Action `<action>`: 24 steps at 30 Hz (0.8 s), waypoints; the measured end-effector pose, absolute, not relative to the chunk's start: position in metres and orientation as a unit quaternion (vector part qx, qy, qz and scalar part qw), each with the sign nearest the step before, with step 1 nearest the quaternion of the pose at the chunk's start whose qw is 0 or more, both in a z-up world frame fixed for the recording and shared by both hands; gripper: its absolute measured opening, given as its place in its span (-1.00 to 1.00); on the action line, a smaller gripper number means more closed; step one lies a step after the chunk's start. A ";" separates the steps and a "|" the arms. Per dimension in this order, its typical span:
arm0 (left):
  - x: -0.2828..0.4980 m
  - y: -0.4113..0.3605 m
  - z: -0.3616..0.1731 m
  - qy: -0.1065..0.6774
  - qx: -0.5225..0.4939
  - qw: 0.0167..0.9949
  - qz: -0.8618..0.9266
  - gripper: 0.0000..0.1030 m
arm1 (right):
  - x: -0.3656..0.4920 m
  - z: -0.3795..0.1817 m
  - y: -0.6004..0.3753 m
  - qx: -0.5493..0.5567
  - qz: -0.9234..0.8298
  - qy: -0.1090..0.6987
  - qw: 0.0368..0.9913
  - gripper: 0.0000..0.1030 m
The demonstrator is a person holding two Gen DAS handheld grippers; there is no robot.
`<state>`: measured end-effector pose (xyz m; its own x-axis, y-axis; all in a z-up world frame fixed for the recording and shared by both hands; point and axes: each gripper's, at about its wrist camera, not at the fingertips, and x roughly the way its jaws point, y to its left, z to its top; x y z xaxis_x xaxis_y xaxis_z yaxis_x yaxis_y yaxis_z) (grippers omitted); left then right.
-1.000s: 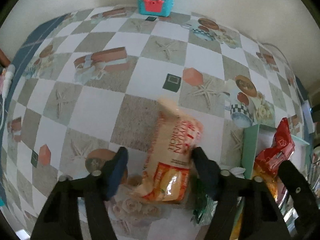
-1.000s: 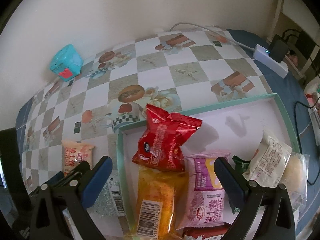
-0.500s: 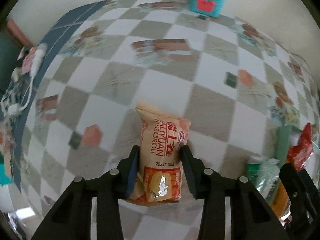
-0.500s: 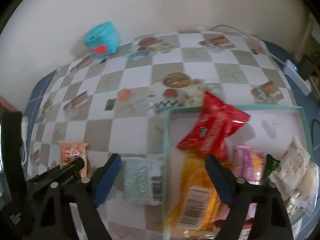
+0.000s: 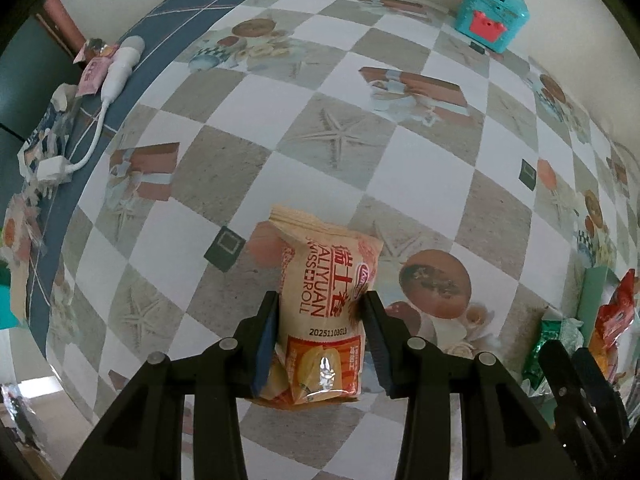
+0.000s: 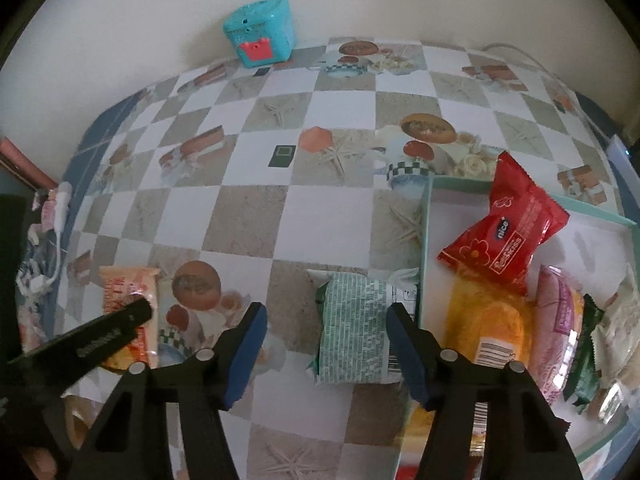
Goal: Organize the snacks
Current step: 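Grasp the green striped biscuit pack with the right tool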
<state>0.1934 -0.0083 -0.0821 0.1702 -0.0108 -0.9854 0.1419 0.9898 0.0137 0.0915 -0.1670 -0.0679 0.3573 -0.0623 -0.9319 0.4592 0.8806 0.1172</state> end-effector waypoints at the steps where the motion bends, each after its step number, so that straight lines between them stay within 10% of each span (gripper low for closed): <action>1: 0.195 -0.008 -0.082 0.643 0.050 0.763 -0.050 -0.16 | 0.092 -0.068 -0.166 0.180 -0.164 0.544 0.803 0.27; 24: 0.209 0.018 -0.086 0.647 0.035 0.760 -0.057 -0.15 | 0.098 -0.057 -0.148 0.171 -0.160 0.531 0.814 0.14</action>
<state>0.2087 0.0176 -0.0863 0.1564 -0.0413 -0.9868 0.1323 0.9910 -0.0205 0.0975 -0.1478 -0.0568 0.3853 -0.0785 -0.9194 0.4419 0.8904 0.1092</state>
